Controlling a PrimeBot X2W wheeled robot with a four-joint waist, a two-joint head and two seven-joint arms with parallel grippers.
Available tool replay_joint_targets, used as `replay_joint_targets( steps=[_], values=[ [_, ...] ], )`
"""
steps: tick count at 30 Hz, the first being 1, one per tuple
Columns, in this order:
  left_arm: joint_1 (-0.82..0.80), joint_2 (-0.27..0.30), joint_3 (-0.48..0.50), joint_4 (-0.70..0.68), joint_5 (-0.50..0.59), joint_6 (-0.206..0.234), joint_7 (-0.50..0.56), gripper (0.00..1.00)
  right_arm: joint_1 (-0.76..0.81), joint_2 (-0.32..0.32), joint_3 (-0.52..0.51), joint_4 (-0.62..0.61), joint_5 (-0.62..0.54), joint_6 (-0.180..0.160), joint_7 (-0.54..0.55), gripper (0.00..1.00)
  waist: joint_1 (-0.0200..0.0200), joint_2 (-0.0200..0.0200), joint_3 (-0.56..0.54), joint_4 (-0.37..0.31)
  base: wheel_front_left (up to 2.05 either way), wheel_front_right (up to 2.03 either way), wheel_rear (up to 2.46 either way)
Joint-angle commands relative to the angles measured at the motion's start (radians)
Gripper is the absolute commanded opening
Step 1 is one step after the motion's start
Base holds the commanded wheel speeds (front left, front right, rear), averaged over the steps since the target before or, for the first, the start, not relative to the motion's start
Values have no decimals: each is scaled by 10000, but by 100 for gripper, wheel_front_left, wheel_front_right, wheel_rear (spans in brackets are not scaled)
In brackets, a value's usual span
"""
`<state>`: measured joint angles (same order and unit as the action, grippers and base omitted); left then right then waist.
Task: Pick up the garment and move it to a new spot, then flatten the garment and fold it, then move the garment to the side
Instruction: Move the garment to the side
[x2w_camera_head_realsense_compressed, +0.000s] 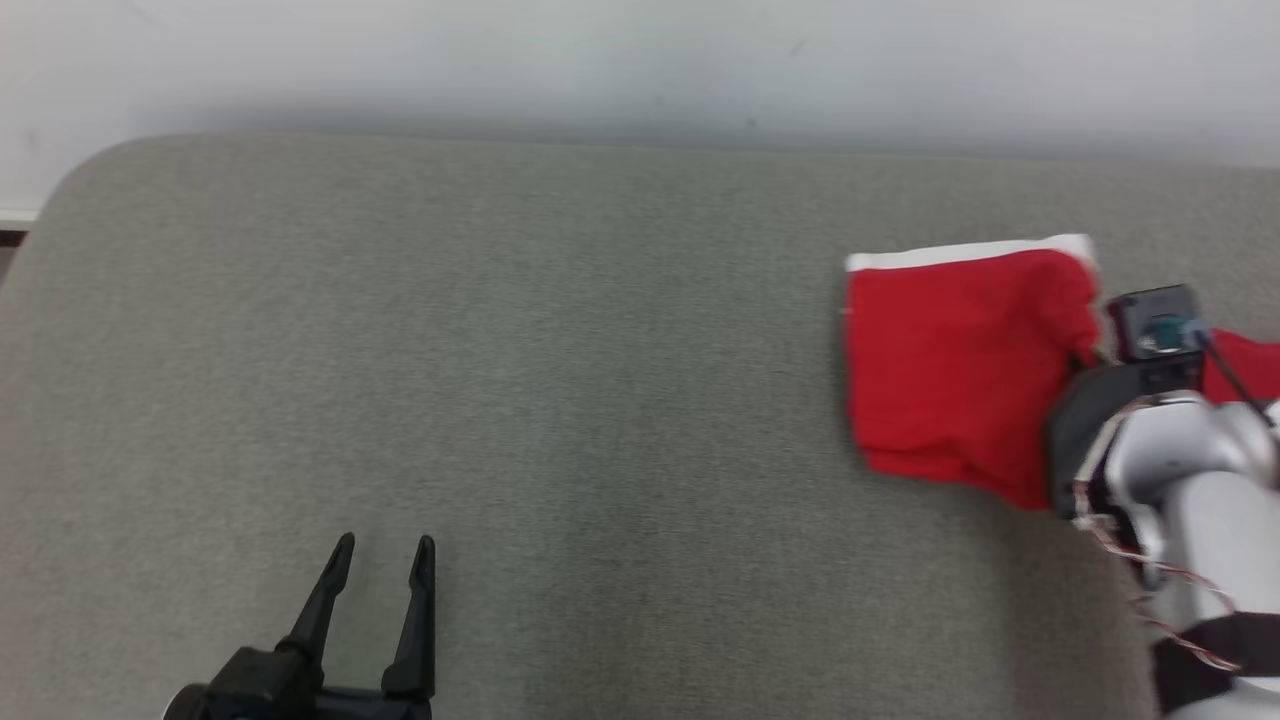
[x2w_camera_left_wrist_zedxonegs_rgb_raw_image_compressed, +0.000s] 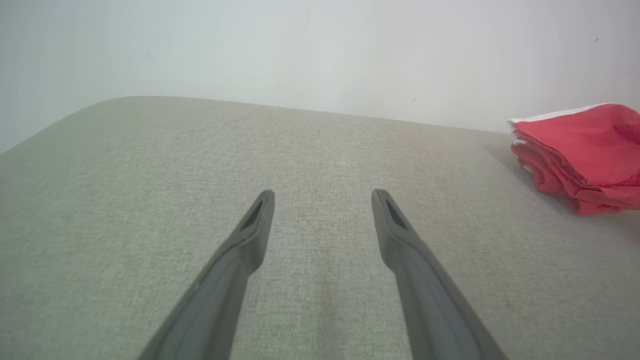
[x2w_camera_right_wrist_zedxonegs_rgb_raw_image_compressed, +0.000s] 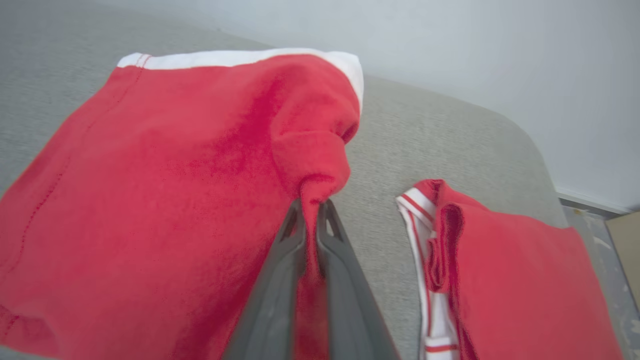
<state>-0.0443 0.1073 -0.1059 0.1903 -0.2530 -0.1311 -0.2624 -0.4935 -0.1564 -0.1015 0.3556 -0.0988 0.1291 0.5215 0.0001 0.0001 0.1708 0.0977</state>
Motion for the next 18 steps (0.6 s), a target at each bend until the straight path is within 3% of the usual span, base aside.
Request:
replay_joint_targets(
  steps=[1,9,10,18],
  values=[
    [-219,-14,-39,-64,16,16,-22,100,256,-461,67,-428,-164,21,278,0,-1,-1,270,-668,0,0,0],
    [-612,149,-259,-69,24,15,-22,100,1087,-2532,378,-2498,141,21,1459,0,-1,-1,923,-1367,0,0,0],
    [-751,218,-339,-45,-24,15,-22,100,1112,-3020,571,-2546,239,19,1543,0,-1,-1,1096,-1434,0,0,0],
    [-1213,449,-711,-72,-183,15,-22,100,862,-4335,342,-2062,-98,12,1445,0,-1,-1,1795,-1319,0,0,0]
  ],
)
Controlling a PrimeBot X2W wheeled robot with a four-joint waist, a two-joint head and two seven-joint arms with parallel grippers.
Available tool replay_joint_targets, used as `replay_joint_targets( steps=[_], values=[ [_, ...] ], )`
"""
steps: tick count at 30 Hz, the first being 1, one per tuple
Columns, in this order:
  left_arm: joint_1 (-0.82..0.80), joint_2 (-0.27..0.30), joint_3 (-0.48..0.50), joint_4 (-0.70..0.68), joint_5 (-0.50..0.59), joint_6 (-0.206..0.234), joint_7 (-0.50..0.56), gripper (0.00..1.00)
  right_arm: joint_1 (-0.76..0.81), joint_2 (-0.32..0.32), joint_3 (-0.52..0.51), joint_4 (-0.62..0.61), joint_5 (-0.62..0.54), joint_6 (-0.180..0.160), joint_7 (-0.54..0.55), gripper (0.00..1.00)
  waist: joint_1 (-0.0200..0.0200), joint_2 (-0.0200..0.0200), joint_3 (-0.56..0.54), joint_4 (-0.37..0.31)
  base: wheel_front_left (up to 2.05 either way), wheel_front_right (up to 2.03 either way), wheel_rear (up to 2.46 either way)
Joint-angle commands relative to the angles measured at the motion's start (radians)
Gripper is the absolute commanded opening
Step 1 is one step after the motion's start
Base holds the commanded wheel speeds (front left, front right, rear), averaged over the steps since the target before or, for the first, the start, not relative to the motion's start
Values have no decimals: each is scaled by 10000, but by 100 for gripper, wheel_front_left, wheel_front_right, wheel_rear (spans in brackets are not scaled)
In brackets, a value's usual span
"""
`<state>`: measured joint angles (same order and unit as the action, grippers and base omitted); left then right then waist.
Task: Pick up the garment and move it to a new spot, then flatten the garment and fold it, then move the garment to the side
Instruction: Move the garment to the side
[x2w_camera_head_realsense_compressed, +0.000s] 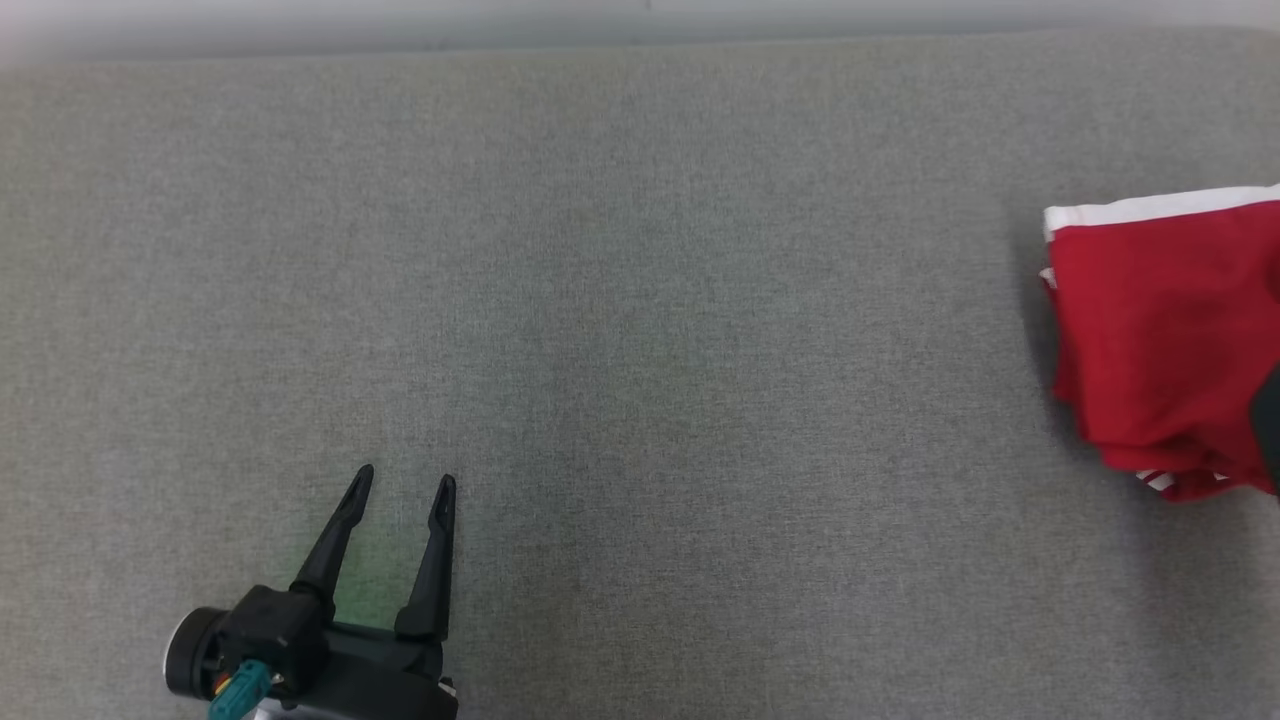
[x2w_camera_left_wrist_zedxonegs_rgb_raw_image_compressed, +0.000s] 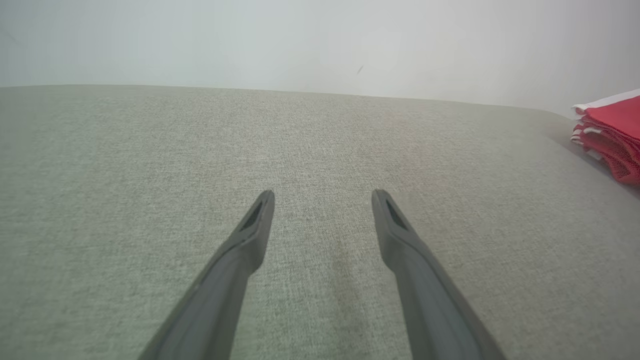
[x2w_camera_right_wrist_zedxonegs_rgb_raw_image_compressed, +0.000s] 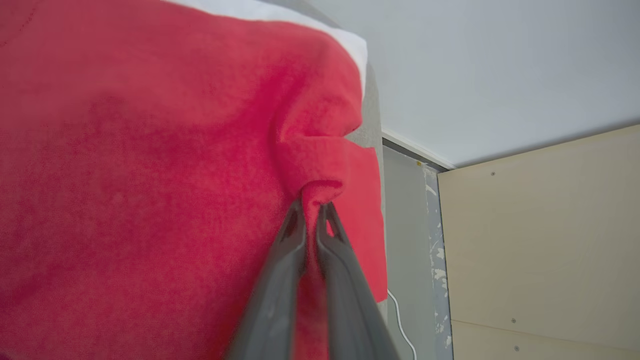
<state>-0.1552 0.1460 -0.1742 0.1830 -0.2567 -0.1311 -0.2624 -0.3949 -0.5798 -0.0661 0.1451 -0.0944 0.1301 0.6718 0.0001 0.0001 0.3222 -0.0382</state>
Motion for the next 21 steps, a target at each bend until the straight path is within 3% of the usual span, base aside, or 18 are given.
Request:
replay_joint_targets(
  steps=[1,4,11,12,13,14,21],
  values=[
    [-150,104,-71,4,-179,15,-22,100,-131,-253,-18,181,-179,2,-163,0,-1,-1,329,99,0,0,0],
    [-238,155,-169,23,-174,15,-22,100,-218,-560,-446,707,-556,2,-508,0,-1,-1,470,286,0,0,0],
    [-306,158,-269,95,-178,14,-22,100,-191,-171,-1388,1772,-1003,2,-1118,0,-1,-1,588,569,0,0,0],
    [-294,156,-271,110,-166,14,-22,100,-197,-127,-1466,1847,-1124,2,-1203,7,-1,-1,569,584,0,0,0],
    [-281,151,-262,119,-134,14,-22,100,-218,-59,-1542,1880,-1226,2,-1353,73,-1,-1,542,594,0,0,0],
    [-270,138,-265,133,-99,14,-22,100,-253,30,-1694,1930,-1377,2,-1511,100,-1,-1,490,603,0,0,0],
    [-26,290,-601,-176,-73,20,-22,100,-246,865,-2375,2100,-1857,2,-2260,100,-1,-1,-93,539,0,0,0]
  ],
)
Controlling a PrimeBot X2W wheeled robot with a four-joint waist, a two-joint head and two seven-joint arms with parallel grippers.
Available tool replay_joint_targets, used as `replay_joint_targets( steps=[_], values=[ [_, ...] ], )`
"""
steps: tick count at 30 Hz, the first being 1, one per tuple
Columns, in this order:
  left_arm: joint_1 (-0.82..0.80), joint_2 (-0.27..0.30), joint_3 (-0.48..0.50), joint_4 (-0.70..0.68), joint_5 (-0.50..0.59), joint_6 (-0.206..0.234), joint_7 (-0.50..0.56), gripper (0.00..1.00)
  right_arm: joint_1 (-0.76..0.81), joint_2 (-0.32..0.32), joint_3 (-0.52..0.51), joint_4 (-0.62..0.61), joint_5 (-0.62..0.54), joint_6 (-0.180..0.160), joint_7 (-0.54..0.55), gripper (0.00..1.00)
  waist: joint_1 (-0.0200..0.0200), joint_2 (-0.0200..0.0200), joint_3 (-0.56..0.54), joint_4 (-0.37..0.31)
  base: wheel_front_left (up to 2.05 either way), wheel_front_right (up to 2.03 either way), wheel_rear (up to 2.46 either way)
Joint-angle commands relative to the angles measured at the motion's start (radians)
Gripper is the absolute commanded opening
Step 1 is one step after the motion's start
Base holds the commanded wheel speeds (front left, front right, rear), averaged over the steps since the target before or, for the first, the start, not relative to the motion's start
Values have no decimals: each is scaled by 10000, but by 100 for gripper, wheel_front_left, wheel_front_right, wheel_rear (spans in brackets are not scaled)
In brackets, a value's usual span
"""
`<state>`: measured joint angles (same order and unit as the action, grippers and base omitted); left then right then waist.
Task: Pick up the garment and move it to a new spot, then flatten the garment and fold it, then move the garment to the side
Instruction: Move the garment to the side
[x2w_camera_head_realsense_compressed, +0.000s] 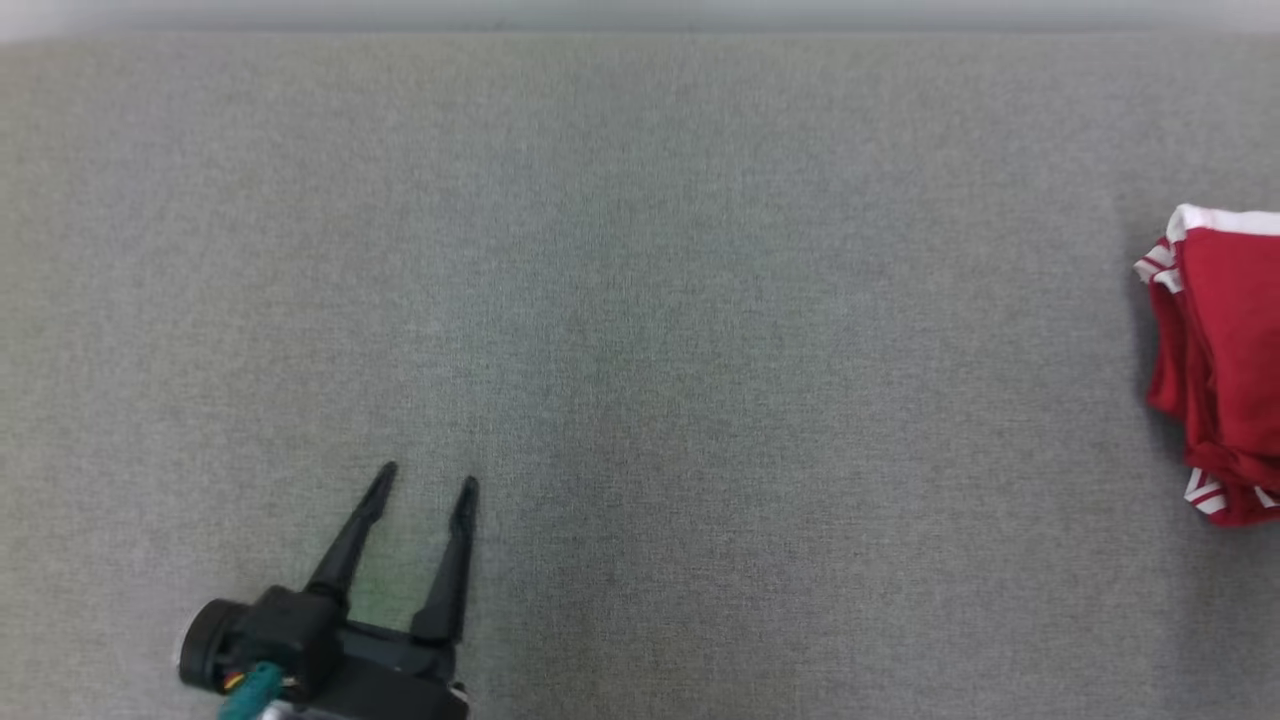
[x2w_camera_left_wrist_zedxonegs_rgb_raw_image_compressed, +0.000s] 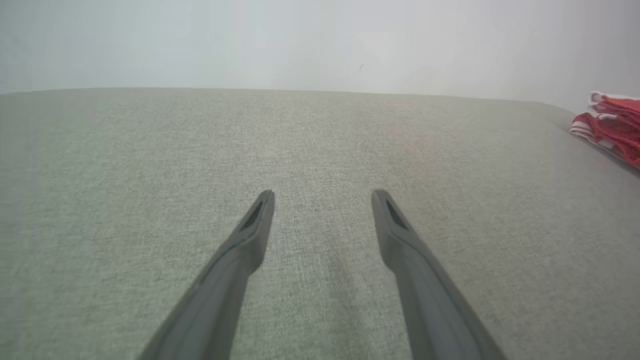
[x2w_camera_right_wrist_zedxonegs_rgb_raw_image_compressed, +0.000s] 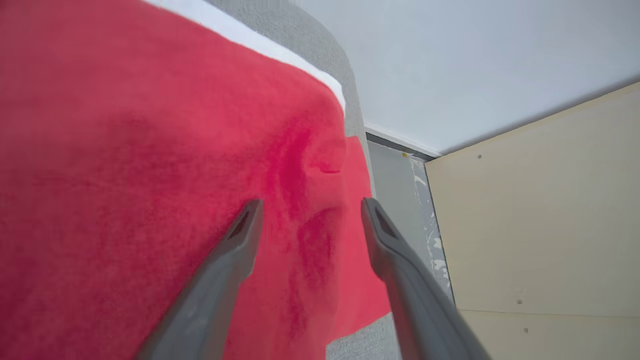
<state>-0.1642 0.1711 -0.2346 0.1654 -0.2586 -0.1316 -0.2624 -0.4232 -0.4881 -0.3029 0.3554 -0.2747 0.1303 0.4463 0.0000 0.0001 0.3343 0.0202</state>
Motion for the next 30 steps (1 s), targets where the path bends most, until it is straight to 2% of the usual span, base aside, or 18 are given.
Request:
replay_joint_targets(
  steps=[1,4,8,13,16,22,26,30],
  values=[
    [122,-35,159,-114,-156,31,-22,100,68,101,-106,-28,-11,0,-104,100,0,-1,-356,-64,0,0,0],
    [411,-278,596,-515,-358,44,-21,100,213,667,-357,-151,388,0,-455,100,0,-1,-764,-128,0,0,0],
    [829,-452,904,-737,-391,36,-23,100,439,1478,-762,-451,1519,0,-1693,100,0,-1,-1387,-161,0,0,0],
    [1310,-735,1377,-566,-629,43,-23,100,1319,2347,27,-1028,2572,0,-3326,100,0,-1,-2194,-163,0,0,0],
    [1557,-866,1686,-586,-521,88,-23,100,1945,2989,668,-1429,3438,0,-3891,100,0,-1,-2557,-123,0,0,0],
    [1962,-1023,2048,-345,-444,92,-23,100,3209,3605,1808,-2228,4987,0,-4728,100,0,-1,-3168,-7,0,0,0],
    [2097,-1095,2097,-120,-366,63,-23,100,3928,3864,2213,-2366,5215,0,-5140,100,0,-1,-3430,-9,0,0,0],
    [2153,-1116,2031,71,-225,19,-23,100,4468,4146,2049,-2465,5152,0,-5546,100,0,-1,-3590,15,0,0,0]
  ],
)
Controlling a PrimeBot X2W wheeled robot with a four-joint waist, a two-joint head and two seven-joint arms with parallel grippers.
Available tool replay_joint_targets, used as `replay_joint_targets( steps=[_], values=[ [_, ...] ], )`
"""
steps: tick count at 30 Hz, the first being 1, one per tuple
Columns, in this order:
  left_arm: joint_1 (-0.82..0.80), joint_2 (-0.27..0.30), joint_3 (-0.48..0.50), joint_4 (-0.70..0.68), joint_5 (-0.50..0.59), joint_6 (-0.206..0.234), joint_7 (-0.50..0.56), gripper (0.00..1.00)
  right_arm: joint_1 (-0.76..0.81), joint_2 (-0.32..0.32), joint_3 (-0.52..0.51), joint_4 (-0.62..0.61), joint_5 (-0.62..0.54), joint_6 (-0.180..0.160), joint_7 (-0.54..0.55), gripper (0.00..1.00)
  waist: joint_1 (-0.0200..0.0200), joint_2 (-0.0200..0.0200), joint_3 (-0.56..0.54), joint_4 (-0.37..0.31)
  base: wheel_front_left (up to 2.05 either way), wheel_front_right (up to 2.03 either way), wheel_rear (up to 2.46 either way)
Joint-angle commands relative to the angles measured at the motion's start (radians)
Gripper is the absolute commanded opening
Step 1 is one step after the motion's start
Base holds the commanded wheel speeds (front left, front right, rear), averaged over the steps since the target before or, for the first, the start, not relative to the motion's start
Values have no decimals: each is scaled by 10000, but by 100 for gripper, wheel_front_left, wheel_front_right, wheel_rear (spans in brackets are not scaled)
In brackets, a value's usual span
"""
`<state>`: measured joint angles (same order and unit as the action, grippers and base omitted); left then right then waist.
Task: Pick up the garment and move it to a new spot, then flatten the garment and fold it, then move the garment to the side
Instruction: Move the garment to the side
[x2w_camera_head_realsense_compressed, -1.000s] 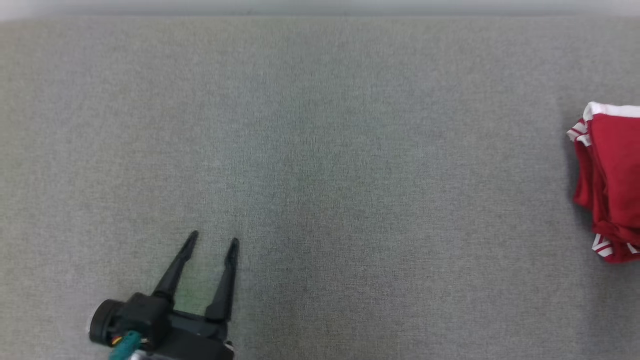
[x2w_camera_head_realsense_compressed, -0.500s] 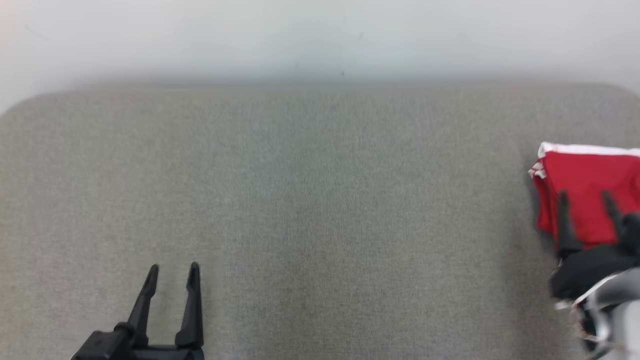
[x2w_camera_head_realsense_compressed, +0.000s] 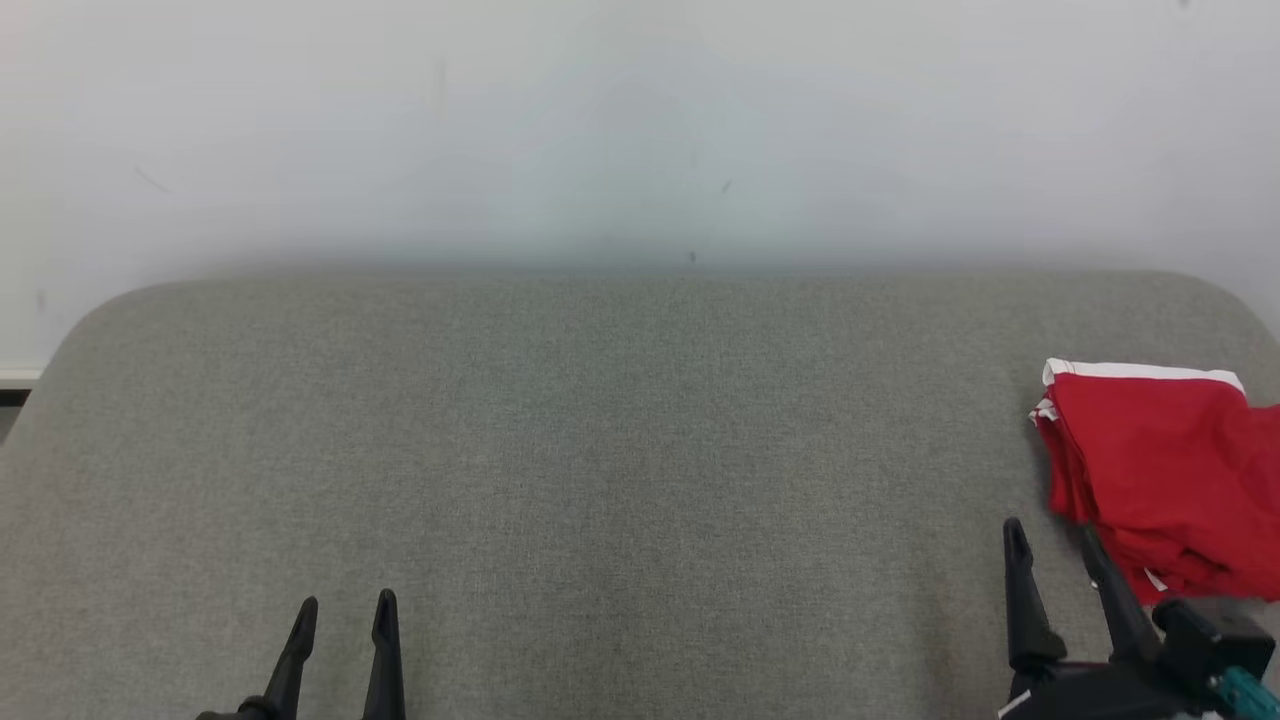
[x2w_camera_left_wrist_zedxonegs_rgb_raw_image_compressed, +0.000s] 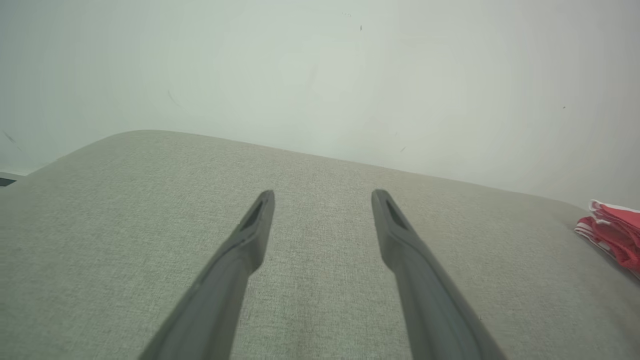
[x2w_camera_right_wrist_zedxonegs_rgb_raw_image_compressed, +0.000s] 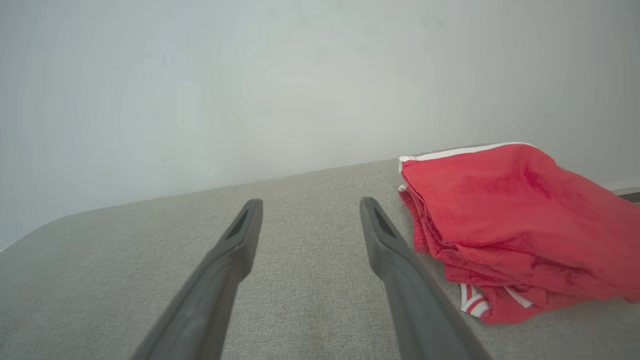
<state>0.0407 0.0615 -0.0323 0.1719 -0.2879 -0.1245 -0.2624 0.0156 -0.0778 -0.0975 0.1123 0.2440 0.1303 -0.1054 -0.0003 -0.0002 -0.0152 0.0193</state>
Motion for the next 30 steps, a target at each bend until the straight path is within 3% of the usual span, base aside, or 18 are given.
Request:
replay_joint_targets(
  steps=[1,14,30],
  values=[
    [167,-25,8,56,101,-60,-23,100,178,91,-5,-47,-79,0,-85,100,3,2,-121,2,0,0,0],
    [478,16,182,249,305,-48,-23,100,404,224,784,-86,-525,0,-55,100,3,2,-198,-183,0,0,0],
    [426,17,209,237,238,-51,-23,100,483,264,494,-34,-761,0,35,100,3,2,-167,-173,0,0,0]
  ],
)
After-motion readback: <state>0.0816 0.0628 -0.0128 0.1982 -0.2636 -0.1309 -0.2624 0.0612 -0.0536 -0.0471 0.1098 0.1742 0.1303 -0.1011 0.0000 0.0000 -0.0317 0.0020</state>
